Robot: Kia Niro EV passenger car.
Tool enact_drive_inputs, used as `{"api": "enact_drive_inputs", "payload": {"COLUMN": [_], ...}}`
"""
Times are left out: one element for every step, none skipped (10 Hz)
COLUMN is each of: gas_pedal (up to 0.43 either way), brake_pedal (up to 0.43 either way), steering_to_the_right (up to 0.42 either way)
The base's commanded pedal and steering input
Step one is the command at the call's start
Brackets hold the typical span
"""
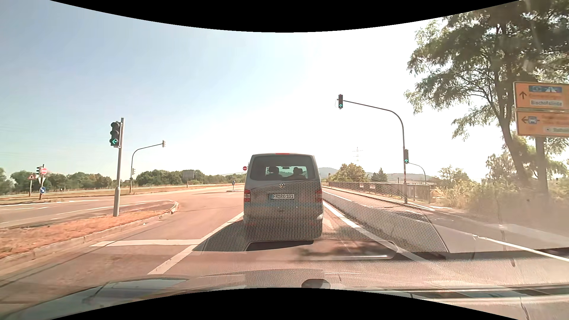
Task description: Follow the waypoints while adhering to traffic rules and regulations
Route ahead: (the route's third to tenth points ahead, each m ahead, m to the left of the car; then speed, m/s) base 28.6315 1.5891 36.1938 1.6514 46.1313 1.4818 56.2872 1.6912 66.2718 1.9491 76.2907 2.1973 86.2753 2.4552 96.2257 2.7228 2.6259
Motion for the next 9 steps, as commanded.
{"api": "enact_drive_inputs", "payload": {"gas_pedal": [0.311, 0.311, 0.311, 0.311, 0.311, 0.311, 0.311, 0.311, 0.311], "brake_pedal": [0.0, 0.0, 0.0, 0.0, 0.0, 0.0, 0.0, 0.0, 0.0], "steering_to_the_right": [-0.005, -0.005, -0.005, -0.005, -0.005, -0.005, -0.005, -0.005, -0.005]}}
